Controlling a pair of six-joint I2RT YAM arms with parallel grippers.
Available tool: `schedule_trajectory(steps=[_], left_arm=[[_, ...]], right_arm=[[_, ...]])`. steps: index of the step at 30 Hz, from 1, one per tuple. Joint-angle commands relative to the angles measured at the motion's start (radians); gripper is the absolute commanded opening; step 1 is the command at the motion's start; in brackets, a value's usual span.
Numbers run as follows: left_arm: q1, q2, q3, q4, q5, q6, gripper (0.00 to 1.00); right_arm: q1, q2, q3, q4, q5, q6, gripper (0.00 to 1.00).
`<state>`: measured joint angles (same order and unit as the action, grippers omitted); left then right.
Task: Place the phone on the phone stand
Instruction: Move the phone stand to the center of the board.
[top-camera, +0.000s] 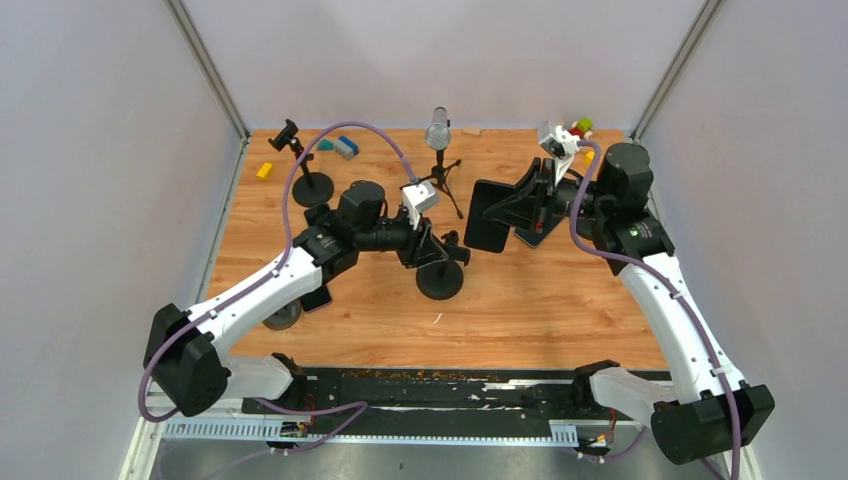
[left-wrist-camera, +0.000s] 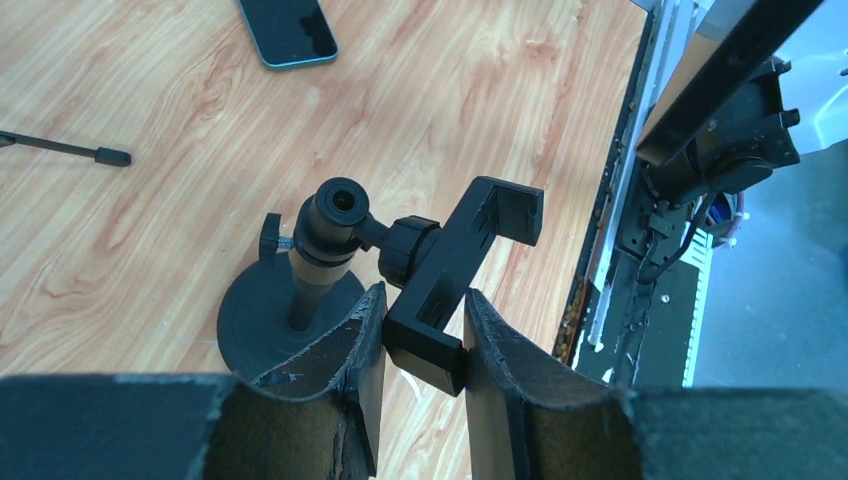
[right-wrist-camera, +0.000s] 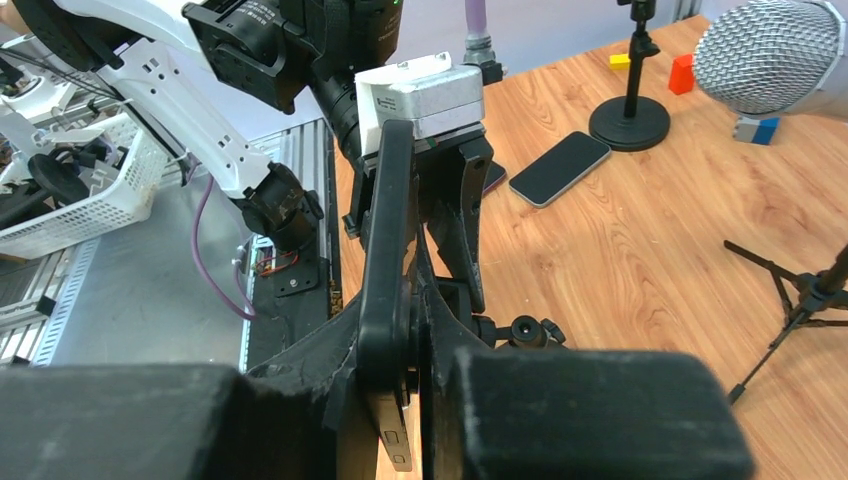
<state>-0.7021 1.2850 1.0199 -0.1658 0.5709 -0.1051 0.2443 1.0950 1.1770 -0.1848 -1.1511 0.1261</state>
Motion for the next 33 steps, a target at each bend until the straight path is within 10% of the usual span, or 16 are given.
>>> schedule_trajectory(steps=[1, 12, 22, 33], left_arm=[[0.013, -0.074, 0.023, 0.096, -0.002, 0.036, 0.3], [0.013, -0.102, 0.055, -0.018, -0.25, 0.104, 0.58], [0.012, -0.146, 0.063, -0.158, -0.204, 0.148, 0.83], [0.011, -0.188, 0.031, -0.167, -0.176, 0.139, 0.82]], right_arm=[[0.038, 0.004, 0.052, 0.045, 0.003, -0.022, 0.0], [0.083, 0.043, 0.039, 0.048, 0.015, -0.022, 0.0], [0.082, 0.038, 0.027, 0.048, 0.035, -0.038, 0.0], [0.083, 0.039, 0.023, 0.042, 0.049, -0.045, 0.0]])
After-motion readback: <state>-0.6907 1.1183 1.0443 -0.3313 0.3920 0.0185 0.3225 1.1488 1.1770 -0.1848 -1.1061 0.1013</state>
